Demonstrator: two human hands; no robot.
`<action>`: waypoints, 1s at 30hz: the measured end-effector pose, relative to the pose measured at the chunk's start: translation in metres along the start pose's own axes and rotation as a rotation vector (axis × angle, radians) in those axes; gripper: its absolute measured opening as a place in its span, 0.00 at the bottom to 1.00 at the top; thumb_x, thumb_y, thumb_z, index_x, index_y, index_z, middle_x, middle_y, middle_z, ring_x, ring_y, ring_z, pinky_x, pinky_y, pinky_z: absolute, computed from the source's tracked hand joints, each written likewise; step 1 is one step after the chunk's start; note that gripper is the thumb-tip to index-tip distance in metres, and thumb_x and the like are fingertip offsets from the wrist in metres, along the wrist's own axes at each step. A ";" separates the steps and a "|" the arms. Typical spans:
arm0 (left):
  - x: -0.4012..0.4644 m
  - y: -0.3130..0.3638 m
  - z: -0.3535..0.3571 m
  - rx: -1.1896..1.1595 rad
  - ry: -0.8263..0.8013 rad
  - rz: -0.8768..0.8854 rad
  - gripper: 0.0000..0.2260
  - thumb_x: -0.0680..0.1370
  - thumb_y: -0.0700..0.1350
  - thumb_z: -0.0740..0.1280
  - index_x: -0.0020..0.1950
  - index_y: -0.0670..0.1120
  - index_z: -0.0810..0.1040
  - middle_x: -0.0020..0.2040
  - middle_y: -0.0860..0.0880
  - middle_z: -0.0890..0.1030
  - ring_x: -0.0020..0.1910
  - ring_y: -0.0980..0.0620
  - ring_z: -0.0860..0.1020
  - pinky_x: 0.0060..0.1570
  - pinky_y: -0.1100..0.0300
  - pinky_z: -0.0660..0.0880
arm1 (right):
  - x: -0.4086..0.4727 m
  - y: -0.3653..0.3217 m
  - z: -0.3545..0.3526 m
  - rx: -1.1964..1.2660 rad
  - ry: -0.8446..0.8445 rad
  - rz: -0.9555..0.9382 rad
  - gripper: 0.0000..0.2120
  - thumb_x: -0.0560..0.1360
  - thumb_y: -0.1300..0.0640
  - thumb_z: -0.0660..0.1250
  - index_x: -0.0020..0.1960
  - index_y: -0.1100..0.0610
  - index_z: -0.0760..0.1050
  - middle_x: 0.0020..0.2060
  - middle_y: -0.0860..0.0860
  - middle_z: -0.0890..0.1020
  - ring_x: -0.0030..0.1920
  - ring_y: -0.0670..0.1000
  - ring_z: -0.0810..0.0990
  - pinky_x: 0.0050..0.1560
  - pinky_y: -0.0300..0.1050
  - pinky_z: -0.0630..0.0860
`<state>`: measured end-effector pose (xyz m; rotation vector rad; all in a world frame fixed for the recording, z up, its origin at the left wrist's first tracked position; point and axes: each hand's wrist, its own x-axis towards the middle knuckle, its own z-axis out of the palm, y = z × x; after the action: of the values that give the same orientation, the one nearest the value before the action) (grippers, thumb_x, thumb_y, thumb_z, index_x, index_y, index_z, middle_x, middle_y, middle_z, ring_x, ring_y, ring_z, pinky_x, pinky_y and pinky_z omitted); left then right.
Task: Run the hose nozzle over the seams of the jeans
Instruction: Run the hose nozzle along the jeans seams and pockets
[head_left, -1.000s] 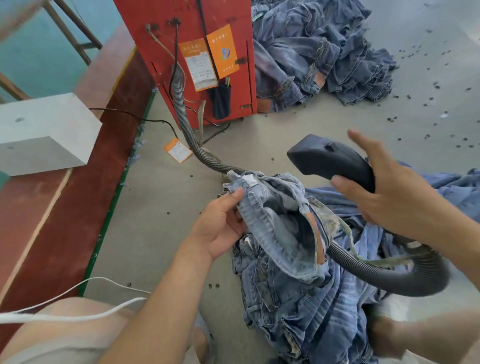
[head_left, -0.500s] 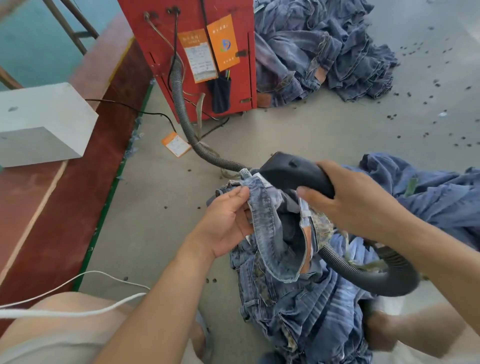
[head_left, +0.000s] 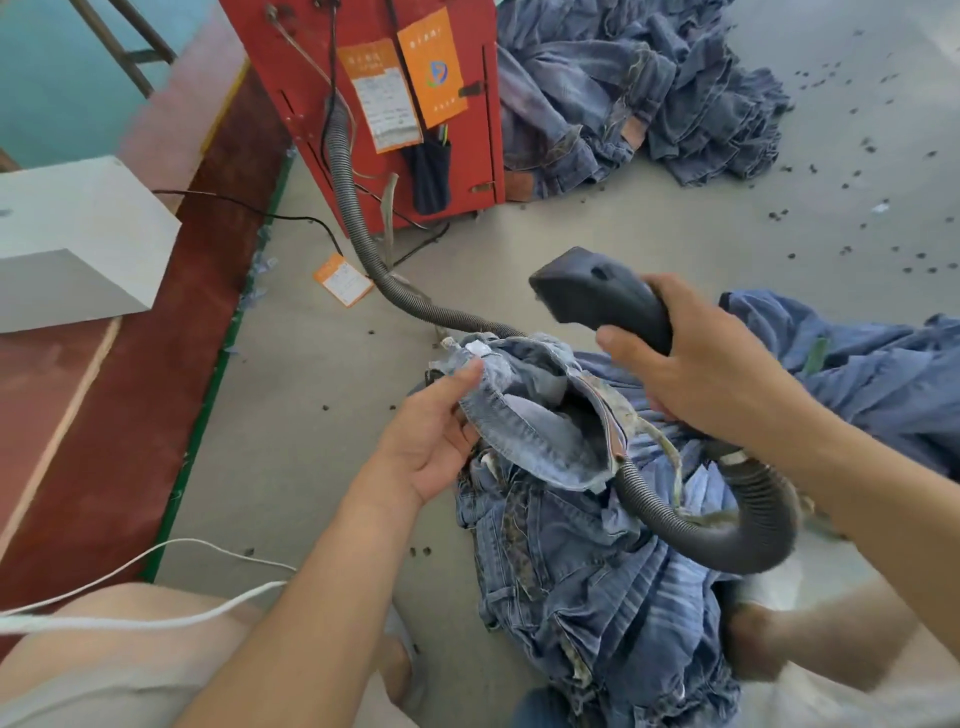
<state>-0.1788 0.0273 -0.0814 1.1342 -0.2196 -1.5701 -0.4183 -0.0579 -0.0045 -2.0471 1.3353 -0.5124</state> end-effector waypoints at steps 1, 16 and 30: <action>0.001 0.000 -0.002 0.001 0.030 0.003 0.20 0.75 0.42 0.73 0.65 0.37 0.80 0.56 0.40 0.84 0.49 0.47 0.85 0.47 0.57 0.84 | 0.000 0.004 -0.004 0.048 0.037 0.017 0.25 0.77 0.39 0.67 0.70 0.41 0.65 0.36 0.41 0.78 0.32 0.44 0.79 0.36 0.45 0.73; -0.007 -0.023 0.019 -0.101 -0.078 0.061 0.25 0.81 0.27 0.58 0.70 0.51 0.73 0.66 0.40 0.81 0.60 0.37 0.83 0.54 0.35 0.81 | 0.000 0.021 0.004 0.117 0.080 0.101 0.39 0.70 0.34 0.74 0.75 0.26 0.57 0.53 0.43 0.80 0.45 0.46 0.80 0.45 0.47 0.78; -0.013 -0.038 0.027 -0.332 0.043 0.013 0.27 0.77 0.23 0.58 0.69 0.48 0.75 0.60 0.39 0.84 0.54 0.38 0.84 0.43 0.49 0.84 | 0.024 0.044 -0.002 0.171 0.243 0.226 0.45 0.72 0.70 0.71 0.77 0.34 0.59 0.50 0.50 0.78 0.38 0.56 0.81 0.35 0.56 0.84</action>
<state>-0.2250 0.0405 -0.0859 0.9025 0.0622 -1.5025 -0.4386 -0.0928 -0.0337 -1.7113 1.5825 -0.7629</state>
